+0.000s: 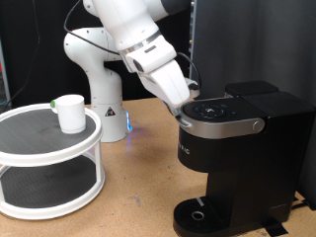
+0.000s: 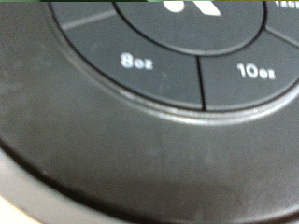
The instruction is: Make a cup of coffee with the keurig machine
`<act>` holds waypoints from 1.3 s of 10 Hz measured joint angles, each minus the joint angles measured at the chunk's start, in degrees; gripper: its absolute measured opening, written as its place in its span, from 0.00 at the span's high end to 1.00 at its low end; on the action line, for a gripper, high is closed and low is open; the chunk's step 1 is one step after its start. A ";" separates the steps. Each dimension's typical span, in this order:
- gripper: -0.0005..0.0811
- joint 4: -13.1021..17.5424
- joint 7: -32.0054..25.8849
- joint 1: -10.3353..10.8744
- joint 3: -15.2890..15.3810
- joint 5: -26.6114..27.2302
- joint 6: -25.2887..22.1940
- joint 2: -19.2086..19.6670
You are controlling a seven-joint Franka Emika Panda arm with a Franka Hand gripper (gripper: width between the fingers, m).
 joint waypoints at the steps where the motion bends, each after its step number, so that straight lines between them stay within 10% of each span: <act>1: 0.99 -0.36 -0.07 0.00 0.00 0.08 -0.02 -0.68; 10: 0.99 -0.35 -1.38 -0.18 -1.43 0.23 -4.01 -5.35; 13: 0.99 2.38 -2.20 -0.62 -2.81 -5.30 -14.12 -6.09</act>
